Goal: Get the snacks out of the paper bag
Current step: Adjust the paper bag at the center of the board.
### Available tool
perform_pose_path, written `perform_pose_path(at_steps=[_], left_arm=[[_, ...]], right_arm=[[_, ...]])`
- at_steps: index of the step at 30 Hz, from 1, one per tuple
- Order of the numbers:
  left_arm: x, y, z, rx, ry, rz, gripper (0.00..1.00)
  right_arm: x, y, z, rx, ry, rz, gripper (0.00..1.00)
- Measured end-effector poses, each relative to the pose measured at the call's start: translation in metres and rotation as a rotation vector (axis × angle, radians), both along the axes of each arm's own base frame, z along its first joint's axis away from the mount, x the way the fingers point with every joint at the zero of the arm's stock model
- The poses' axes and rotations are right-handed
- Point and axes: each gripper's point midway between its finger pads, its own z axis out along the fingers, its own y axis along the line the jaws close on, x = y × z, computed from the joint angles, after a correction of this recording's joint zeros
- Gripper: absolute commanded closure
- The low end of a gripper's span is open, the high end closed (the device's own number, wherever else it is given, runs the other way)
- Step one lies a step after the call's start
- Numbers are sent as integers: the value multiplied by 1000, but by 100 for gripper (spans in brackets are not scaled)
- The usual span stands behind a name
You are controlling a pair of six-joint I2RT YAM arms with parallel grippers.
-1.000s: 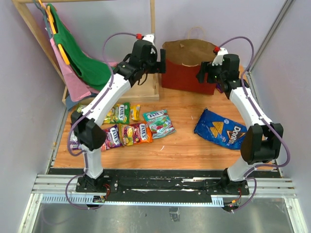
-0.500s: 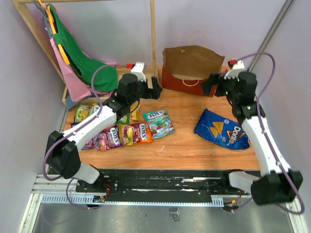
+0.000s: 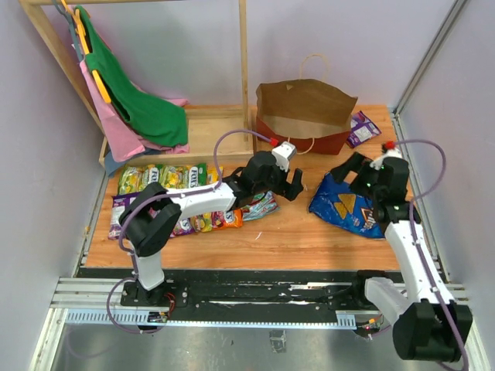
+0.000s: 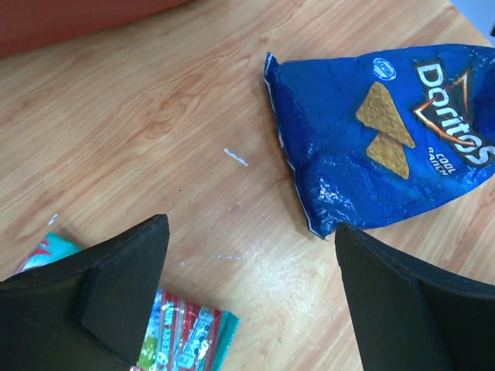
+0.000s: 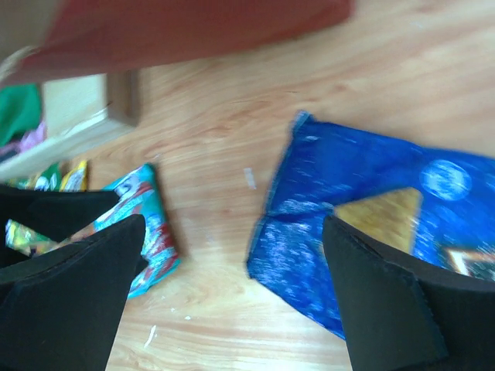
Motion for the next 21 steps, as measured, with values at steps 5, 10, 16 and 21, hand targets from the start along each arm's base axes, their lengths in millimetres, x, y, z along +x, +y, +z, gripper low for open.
perform_pose_path(at_steps=[5, 10, 16, 21], left_arm=[[2, -18, -16, -32, 28, -43, 13], [0, -28, -44, -29, 65, -74, 18], [-2, -42, -58, -40, 86, -113, 17], [7, -51, -44, -33, 40, -117, 15]], right_arm=[[-19, -52, -32, 107, 87, -171, 0], [-31, -47, -54, 162, 165, -151, 4], [-32, -43, -70, 181, 232, -136, 8], [-31, -43, -73, 176, 242, -131, 9]])
